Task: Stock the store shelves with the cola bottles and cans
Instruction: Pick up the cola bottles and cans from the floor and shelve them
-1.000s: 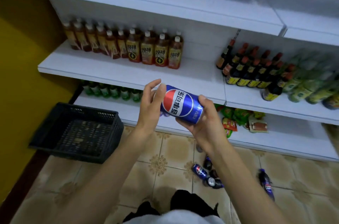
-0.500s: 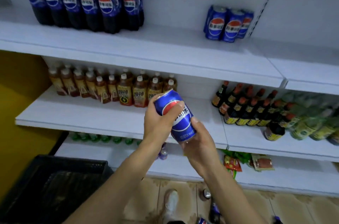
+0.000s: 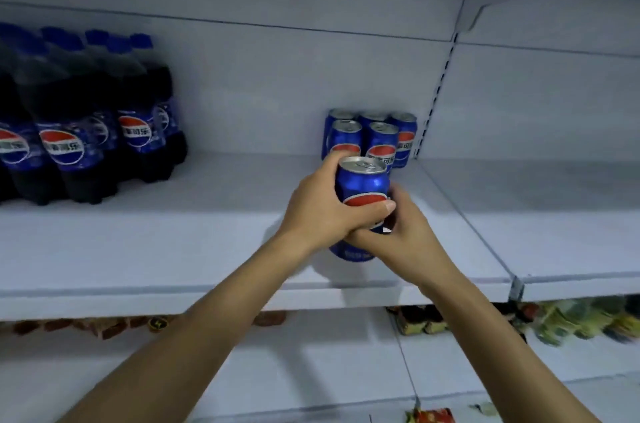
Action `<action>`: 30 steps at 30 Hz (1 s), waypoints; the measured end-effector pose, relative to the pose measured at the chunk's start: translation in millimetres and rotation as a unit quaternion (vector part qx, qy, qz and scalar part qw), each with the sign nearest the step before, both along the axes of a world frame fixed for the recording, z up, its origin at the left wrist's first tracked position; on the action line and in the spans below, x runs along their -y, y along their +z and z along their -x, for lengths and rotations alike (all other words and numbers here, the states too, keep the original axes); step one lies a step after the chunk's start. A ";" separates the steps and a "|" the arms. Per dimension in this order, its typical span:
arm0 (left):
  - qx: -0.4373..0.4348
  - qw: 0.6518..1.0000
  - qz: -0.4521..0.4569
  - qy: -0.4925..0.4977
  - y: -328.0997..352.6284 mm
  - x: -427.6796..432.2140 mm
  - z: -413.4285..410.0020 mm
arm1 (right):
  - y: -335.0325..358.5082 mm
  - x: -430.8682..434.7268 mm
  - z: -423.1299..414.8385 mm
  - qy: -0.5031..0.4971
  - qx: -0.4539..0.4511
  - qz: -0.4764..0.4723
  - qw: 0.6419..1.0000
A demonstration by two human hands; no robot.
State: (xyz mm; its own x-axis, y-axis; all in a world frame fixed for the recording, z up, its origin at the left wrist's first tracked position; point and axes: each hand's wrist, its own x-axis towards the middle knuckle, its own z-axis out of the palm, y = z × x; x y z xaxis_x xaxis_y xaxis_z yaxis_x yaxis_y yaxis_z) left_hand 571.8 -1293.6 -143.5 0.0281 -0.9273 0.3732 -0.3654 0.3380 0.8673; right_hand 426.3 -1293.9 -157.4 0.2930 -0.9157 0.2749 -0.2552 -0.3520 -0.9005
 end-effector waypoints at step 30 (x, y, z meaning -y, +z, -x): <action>0.304 0.942 0.044 0.133 -82.1 134.8 -4.7 | -29.2 217.3 74.6 -0.209 0.020 -0.064 0.976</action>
